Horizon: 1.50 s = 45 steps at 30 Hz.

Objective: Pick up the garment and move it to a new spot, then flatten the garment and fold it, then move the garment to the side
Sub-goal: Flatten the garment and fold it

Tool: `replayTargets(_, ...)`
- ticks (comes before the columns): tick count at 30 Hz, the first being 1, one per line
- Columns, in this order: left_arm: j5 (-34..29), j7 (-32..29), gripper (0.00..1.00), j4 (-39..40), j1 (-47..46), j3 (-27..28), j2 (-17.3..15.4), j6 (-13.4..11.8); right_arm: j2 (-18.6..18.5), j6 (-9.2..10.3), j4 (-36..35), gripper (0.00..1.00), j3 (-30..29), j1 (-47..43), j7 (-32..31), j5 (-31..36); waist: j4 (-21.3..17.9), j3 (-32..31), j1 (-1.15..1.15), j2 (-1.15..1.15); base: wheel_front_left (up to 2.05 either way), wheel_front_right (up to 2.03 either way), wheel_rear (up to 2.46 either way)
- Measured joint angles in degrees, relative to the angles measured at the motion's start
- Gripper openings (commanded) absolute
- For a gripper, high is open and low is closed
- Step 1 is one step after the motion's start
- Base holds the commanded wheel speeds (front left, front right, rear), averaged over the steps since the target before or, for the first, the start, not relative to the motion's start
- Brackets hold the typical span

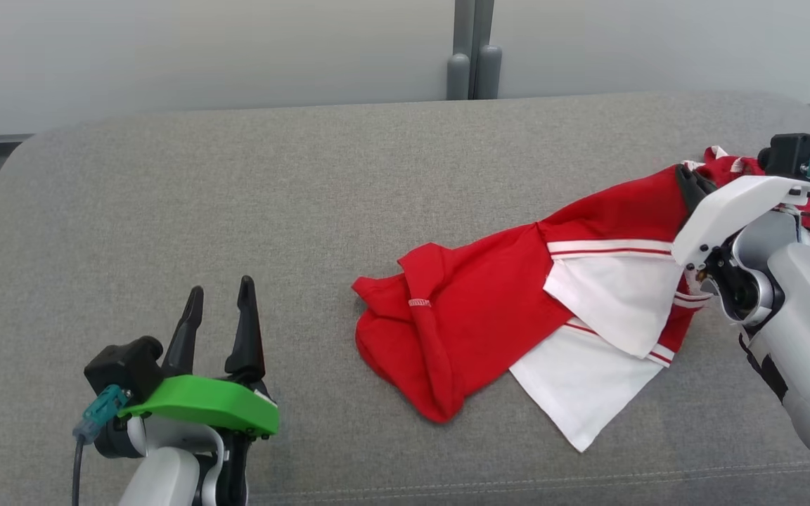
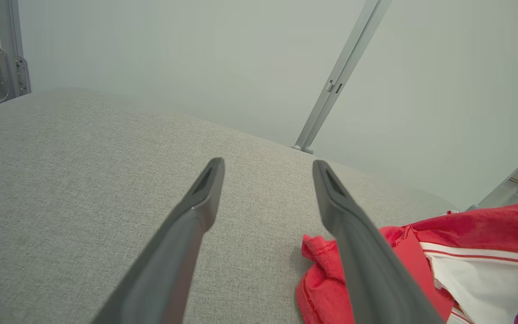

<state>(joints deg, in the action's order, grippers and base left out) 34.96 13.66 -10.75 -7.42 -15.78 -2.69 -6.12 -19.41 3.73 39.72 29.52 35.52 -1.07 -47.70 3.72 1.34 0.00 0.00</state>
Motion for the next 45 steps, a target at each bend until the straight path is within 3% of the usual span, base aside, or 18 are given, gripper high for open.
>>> replayTargets(11,-0.65,-0.03,1.0,0.85,-0.09,-2.31,0.01,-0.01,0.98,0.21,3.19,0.0,-1.01,3.35,0.82,-0.15,0.16,4.52,0.0,0.0,0.0,0.0,0.0)
replayTargets(13,-1.02,-0.38,1.0,0.89,-0.21,-3.38,0.01,0.0,0.27,0.43,4.0,0.49,-1.11,4.55,1.43,0.48,0.07,5.16,0.0,0.0,0.0,0.0,0.0)
replayTargets(14,-1.05,-0.59,1.0,0.9,-0.23,-4.01,0.01,0.01,-0.13,0.52,4.45,0.92,-1.22,5.11,1.78,0.96,0.03,5.47,0.0,0.0,0.0,0.0,0.0)
replayTargets(15,-1.12,-0.6,1.0,0.9,-0.23,-4.59,0.01,0.07,-0.44,0.92,4.71,1.0,-1.51,5.46,2.24,1.22,-0.01,5.77,0.0,0.0,0.0,0.0,0.0)
replayTargets(22,-2.38,-1.46,1.0,0.23,-0.21,-7.83,-0.01,0.67,-0.68,0.26,4.61,1.0,-1.3,6.47,7.34,3.07,-1.17,7.14,0.0,0.0,0.0,0.0,0.0)
replayTargets(27,-3.15,-3.38,1.0,-0.97,-0.13,-12.1,-0.01,2.22,-0.73,-2.57,2.93,1.0,0.09,6.28,11.21,4.55,-3.04,7.55,0.0,0.0,0.0,0.0,0.0)
replayTargets(35,-3.3,-6.57,1.0,-4.87,0.02,-15.56,-0.02,3.3,4.44,-6.22,-0.1,1.0,0.91,1.65,14.18,3.21,-7.19,7.9,0.0,0.0,0.0,0.0,0.0)
replayTargets(45,-2.4,-8.68,1.0,-9.64,-0.15,-16.46,-0.02,3.0,5.28,-6.69,-1.92,1.0,-0.56,-4.04,15.17,2.68,-12.55,7.67,0.0,0.0,0.0,0.0,0.0)
